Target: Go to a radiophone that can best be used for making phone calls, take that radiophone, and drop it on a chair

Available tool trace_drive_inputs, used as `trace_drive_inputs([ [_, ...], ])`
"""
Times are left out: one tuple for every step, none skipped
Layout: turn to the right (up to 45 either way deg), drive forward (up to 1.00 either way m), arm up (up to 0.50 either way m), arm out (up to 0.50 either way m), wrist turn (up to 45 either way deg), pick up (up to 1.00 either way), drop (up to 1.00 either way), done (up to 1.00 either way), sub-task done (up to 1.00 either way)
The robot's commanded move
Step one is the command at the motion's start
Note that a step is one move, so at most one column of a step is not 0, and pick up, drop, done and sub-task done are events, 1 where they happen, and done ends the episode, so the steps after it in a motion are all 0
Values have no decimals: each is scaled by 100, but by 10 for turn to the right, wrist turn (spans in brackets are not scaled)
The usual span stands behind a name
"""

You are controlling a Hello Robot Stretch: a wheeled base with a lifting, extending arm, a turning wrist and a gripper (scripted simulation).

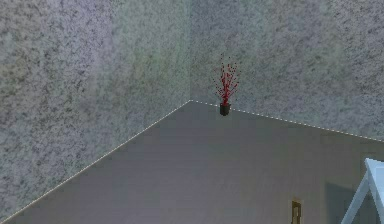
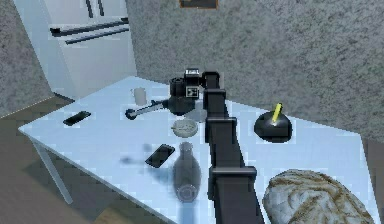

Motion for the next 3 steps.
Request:
trace_drive_inputs([
  [0,0,0,0,60,0,0,0,0],
  [0,0,-30,0,0,0,0,0,0],
  [0,0,0,0,0,100,0,0,0],
])
